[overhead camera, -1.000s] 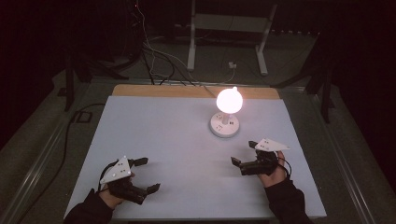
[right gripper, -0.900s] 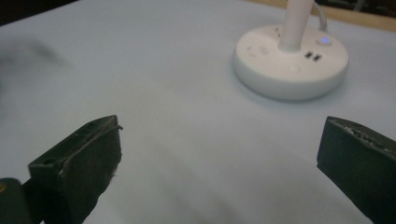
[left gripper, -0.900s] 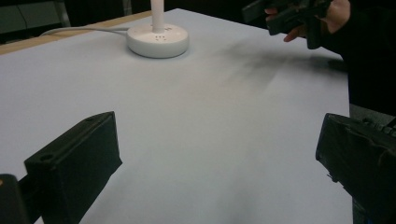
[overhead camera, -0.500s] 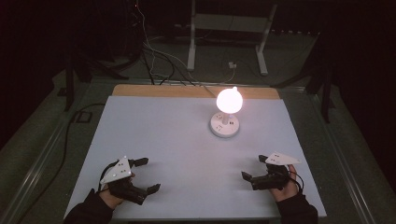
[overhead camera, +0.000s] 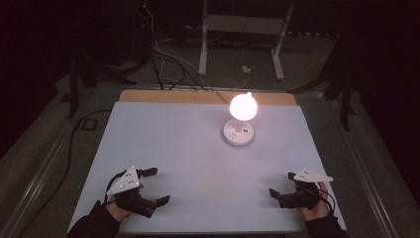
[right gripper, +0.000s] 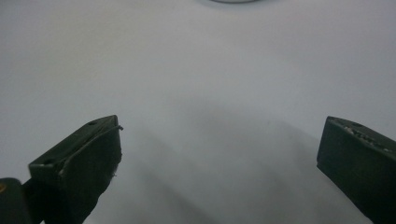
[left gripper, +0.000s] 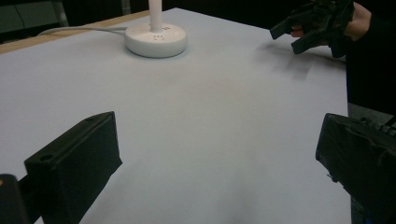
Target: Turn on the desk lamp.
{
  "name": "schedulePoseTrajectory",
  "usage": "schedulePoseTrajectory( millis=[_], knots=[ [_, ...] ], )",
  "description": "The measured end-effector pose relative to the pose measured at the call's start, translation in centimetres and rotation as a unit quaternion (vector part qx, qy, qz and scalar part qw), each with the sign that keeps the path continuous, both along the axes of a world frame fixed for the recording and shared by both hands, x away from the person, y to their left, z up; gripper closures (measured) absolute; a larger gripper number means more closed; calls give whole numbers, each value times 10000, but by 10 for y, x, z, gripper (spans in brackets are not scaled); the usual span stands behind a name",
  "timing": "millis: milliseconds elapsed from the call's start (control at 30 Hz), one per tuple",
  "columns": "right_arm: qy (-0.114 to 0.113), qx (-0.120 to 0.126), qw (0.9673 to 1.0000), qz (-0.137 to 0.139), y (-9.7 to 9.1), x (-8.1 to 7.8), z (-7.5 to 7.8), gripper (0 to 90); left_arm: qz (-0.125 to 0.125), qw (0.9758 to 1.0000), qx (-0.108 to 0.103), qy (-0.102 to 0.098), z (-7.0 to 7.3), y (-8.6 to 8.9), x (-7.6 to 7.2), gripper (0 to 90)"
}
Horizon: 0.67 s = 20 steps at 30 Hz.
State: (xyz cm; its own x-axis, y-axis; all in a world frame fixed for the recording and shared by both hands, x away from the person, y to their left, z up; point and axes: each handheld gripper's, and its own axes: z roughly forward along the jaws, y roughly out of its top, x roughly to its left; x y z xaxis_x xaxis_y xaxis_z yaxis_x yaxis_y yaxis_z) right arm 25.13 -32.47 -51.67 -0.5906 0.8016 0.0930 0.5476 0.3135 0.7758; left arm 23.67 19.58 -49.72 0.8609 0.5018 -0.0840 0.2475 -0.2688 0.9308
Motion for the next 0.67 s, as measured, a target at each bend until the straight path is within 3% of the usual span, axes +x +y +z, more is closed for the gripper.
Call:
schedulePoseTrajectory(
  millis=[233, 667],
  knots=[
    [-35, 97, 9998, 164, 5, 3, 0, 0, -2, 10000, -2, 13, 0, 0, 0, 3],
    [-67, 187, 9997, 145, 3, 3, 1, 0, -5, 10000, -3, 22, 0, 0, 1, 3]
  ],
)
